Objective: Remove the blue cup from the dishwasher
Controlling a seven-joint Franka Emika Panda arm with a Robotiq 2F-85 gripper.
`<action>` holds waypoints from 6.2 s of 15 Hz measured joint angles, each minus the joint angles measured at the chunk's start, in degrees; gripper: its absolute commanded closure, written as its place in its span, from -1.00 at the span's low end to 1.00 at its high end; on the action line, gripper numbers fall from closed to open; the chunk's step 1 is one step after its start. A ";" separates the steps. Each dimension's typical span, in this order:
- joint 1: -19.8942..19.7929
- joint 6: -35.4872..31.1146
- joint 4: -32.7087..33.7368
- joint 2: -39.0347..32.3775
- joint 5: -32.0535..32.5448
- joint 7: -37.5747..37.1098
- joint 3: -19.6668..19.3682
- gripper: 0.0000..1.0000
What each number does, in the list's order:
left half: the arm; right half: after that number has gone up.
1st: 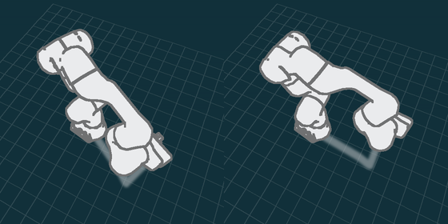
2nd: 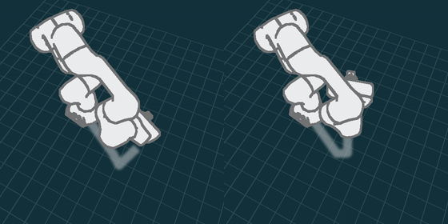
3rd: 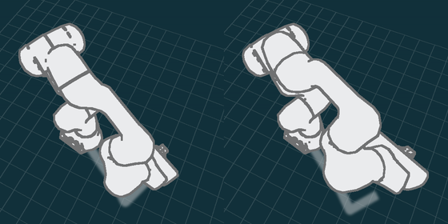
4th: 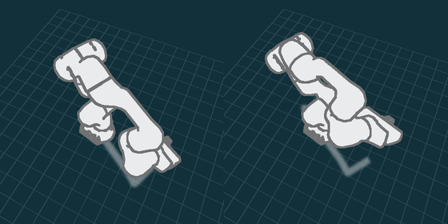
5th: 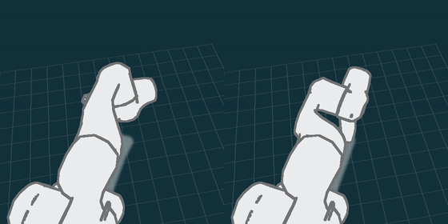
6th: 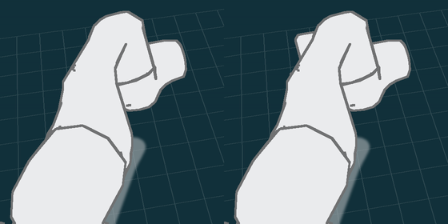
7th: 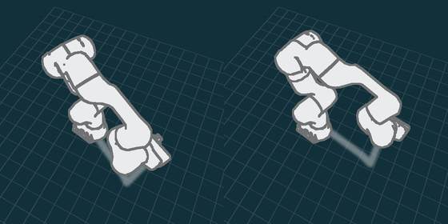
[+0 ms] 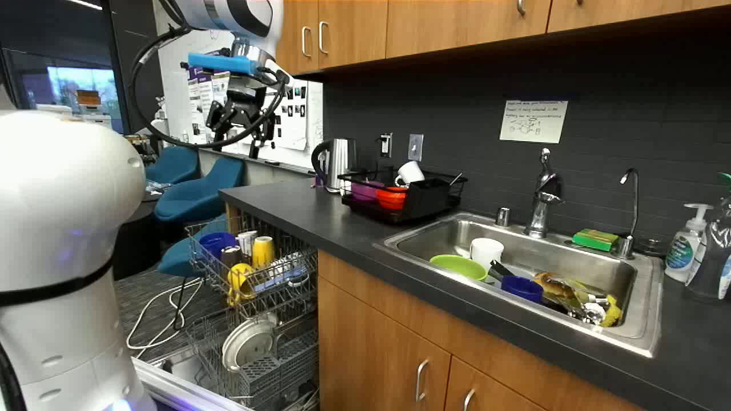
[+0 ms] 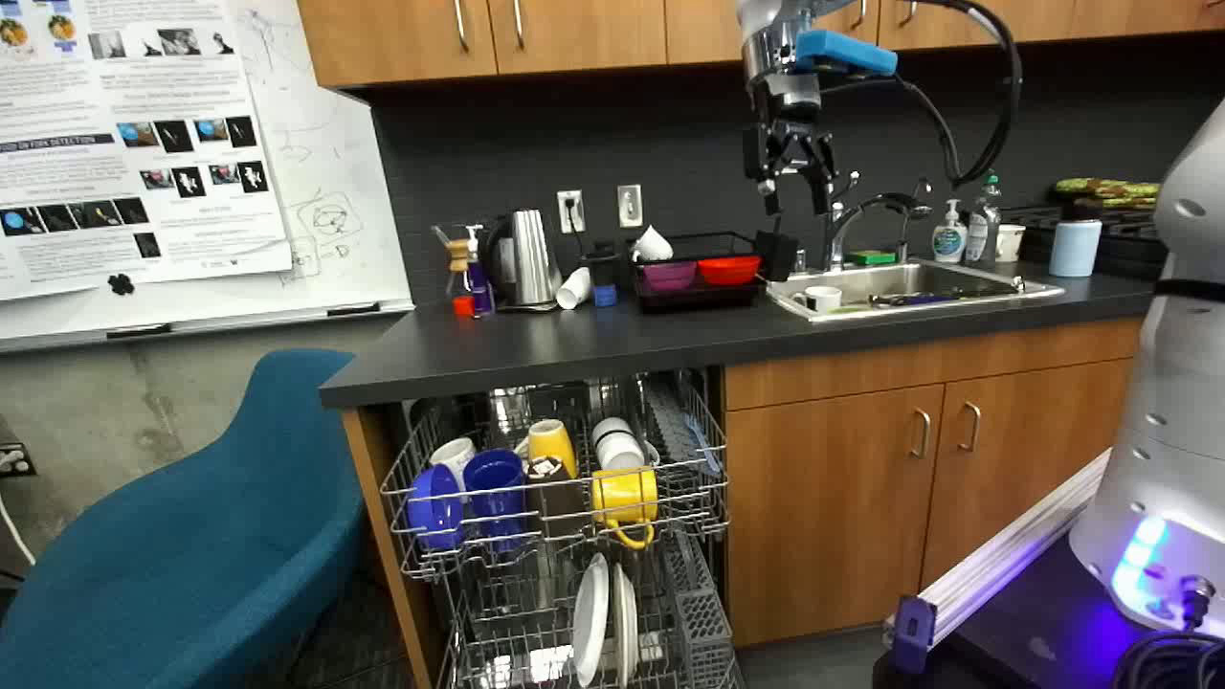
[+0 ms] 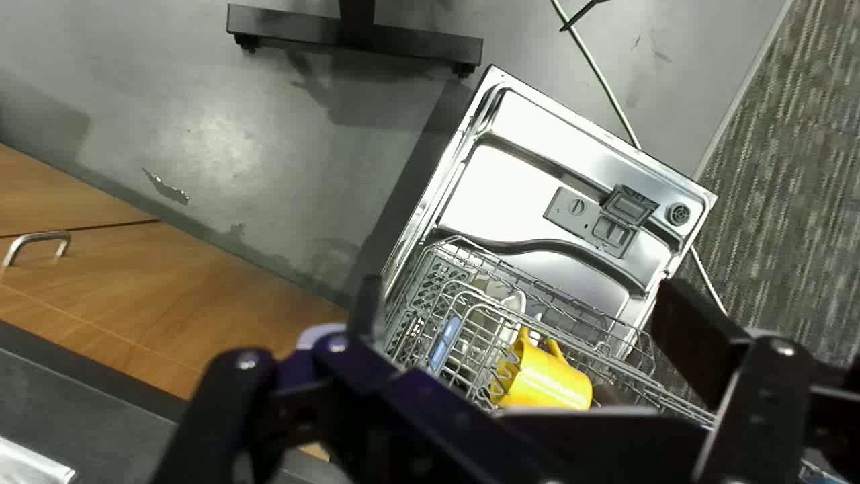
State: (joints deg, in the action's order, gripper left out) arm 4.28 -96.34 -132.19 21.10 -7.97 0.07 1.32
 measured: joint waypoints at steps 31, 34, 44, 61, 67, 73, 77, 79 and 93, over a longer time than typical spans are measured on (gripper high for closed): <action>14.71 -26.89 15.05 -22.93 25.87 -40.62 30.04 -1.00; 17.30 -26.71 20.38 -30.40 36.05 -43.61 26.97 -1.00; 26.61 -21.44 37.50 -50.32 40.21 -41.19 14.40 -1.00; 30.54 -18.33 45.92 -62.10 31.30 -27.84 9.79 -1.00; 32.27 -18.38 51.40 -65.07 31.30 -24.58 7.90 -1.00; 32.36 -19.08 56.30 -69.16 31.30 -22.02 5.48 -1.00; 32.39 -19.74 59.84 -71.71 31.30 -20.77 5.08 -1.00; 32.55 -20.06 61.63 -72.91 31.30 -20.44 4.83 -1.00; 32.10 -21.38 67.02 -79.73 32.70 -17.11 2.81 -1.00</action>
State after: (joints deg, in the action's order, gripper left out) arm 36.38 -117.72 -65.17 -58.62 24.73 -17.04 4.13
